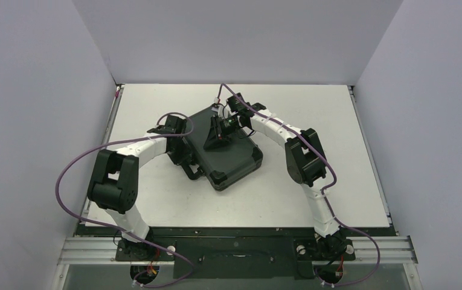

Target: Pack up texas hold em set

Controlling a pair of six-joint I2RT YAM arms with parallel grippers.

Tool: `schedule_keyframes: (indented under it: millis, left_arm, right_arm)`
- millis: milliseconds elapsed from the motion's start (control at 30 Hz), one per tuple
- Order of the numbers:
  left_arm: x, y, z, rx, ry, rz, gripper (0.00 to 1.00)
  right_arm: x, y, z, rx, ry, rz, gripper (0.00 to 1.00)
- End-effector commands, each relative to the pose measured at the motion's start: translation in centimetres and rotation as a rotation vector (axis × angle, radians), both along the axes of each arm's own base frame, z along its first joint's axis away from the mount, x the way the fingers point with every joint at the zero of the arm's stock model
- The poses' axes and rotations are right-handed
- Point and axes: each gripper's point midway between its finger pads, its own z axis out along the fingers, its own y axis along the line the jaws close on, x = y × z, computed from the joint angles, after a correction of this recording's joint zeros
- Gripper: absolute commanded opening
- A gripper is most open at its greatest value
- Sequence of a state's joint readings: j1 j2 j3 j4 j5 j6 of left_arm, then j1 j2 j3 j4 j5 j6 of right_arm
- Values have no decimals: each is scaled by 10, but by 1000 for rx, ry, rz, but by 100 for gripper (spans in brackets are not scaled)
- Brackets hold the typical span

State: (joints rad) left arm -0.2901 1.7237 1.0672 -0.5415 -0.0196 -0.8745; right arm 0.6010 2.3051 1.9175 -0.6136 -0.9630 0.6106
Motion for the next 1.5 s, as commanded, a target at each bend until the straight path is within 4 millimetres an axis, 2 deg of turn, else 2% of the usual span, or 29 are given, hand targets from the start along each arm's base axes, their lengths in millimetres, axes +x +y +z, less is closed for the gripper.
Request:
schedule_keyframes:
  millis: [0,167,467,567,700,800,900,933,1033,1133,1233,1267,1300,1367,1467]
  left_arm:
    - [11,-19,-13,-84,0,35,0]
    - [3,-27,-32,-146,36,89,0]
    - [23,-34,-25,-228,-53,111,0]
    - [20,-27,-15,-182,-45,103,0]
    - [10,-5,2,-85,-35,103,0]
    - [1,14,11,-28,-29,106,0]
    - [-3,22,29,-11,-74,95,0]
    - [-6,24,32,-3,-77,85,0]
    - [-4,27,55,-11,-155,67,1]
    - [-3,28,72,-12,-214,45,13]
    - [-1,31,94,-16,-281,36,22]
    - [-1,31,103,-17,-307,31,29]
    - [-1,32,107,-16,-317,30,37]
    - [-1,33,119,-19,-352,27,44]
    - [0,33,138,-23,-407,13,52]
  right_arm:
    - [-30,-77,-158,-524,109,-28,17]
    - [-30,-79,-158,-526,106,-28,17]
    - [-28,-80,-157,-528,101,-29,17]
    - [-28,-82,-155,-532,98,-31,17]
    - [-22,-83,-144,-524,77,-43,18]
    - [-17,-81,-130,-514,52,-41,20]
    - [-7,-79,-110,-504,8,-45,27]
    - [-6,-80,-103,-502,0,-48,27]
    - [7,-77,-80,-481,-50,-65,29]
    - [16,-78,-56,-473,-95,-80,31]
    - [28,-77,-26,-441,-156,-105,38]
    - [31,-77,-18,-435,-171,-114,39]
    - [34,-78,-8,-424,-187,-126,41]
    - [38,-80,10,-410,-221,-145,48]
    - [46,-84,38,-397,-282,-177,62]
